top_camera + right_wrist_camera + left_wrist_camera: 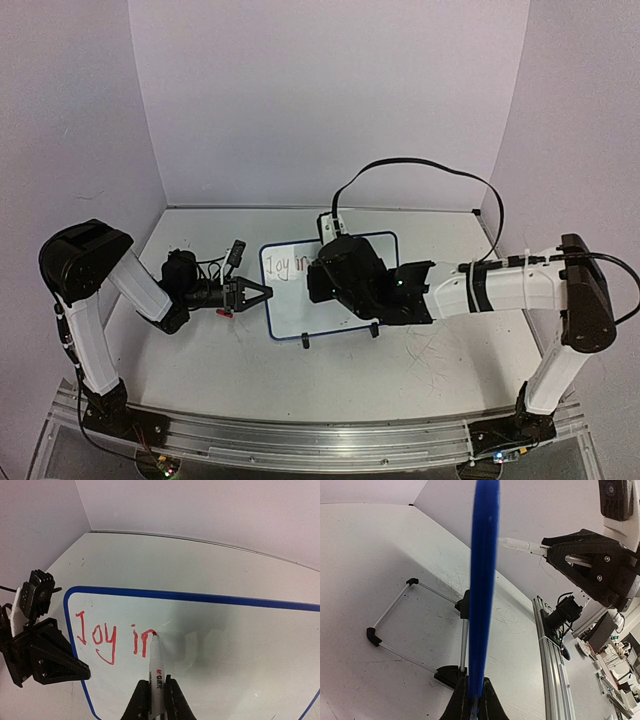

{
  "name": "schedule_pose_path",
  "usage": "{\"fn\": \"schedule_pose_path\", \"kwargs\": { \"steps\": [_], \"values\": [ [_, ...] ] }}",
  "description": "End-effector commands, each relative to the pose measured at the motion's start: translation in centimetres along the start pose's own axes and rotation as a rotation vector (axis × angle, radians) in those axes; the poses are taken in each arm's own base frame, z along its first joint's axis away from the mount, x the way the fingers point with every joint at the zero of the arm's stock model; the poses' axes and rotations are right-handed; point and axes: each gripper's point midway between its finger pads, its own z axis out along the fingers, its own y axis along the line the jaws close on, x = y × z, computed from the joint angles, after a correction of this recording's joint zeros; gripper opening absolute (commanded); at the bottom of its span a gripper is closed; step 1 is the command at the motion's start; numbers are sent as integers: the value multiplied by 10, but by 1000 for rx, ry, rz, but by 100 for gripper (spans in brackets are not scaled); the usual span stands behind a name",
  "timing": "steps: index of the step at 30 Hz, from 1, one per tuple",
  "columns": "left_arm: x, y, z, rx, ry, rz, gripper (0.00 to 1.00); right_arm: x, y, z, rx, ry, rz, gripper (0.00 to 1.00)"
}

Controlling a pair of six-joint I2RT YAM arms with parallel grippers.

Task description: Write a sentence on the whiteboard

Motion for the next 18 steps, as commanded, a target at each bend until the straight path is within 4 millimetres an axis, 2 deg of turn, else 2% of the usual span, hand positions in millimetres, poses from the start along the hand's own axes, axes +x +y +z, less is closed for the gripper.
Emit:
{"fn": "schedule_pose_path", "kwargs": {
  "steps": [1, 18],
  "values": [
    [-5, -11, -4, 29, -5, 10, 0, -9, -16, -7, 45, -25, 40, 0],
    [-5, -11, -4, 30, -5, 11, 0, 17, -15, -6, 14, 51, 45, 0]
  ]
}}
